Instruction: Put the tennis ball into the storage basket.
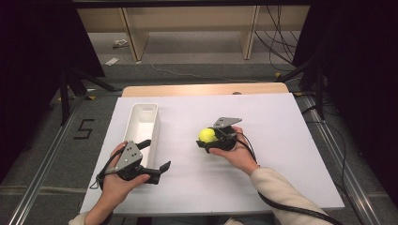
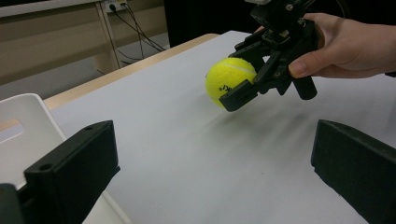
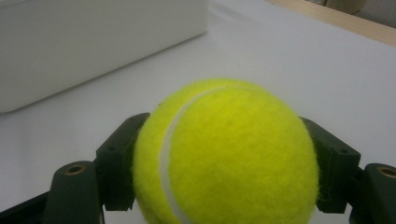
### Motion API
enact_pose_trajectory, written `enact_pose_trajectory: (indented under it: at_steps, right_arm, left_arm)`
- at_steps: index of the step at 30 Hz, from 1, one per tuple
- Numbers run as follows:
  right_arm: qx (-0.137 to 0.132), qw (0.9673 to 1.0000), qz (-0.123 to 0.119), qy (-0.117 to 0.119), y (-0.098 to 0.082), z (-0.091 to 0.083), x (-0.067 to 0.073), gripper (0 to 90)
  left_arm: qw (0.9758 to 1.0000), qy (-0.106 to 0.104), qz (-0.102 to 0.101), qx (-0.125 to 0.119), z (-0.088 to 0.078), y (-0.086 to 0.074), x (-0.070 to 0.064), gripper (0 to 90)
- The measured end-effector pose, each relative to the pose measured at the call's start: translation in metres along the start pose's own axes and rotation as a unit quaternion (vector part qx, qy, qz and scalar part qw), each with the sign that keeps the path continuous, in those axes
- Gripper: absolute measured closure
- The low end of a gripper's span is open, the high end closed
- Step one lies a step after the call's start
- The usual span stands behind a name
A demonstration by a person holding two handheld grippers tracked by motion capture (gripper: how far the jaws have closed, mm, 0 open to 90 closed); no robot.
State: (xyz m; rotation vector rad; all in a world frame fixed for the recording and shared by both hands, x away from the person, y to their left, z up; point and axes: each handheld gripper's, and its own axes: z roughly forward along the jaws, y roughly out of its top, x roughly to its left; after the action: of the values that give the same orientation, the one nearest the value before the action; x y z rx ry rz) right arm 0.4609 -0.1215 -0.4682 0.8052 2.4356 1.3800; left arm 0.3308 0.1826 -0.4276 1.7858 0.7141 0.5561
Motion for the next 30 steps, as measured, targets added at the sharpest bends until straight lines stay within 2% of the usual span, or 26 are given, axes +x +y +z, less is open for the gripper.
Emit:
enact_pose_trajectory:
  at_steps: [30]
  right_arm:
    - [-0.019,0.9998,-0.009,-0.001,0.0098,-0.0050,0.0049,26.5]
  left_arm:
    - [1.0000,0.001,0.001,0.000,-0.0005,-0.0002,-0.0002,0.4]
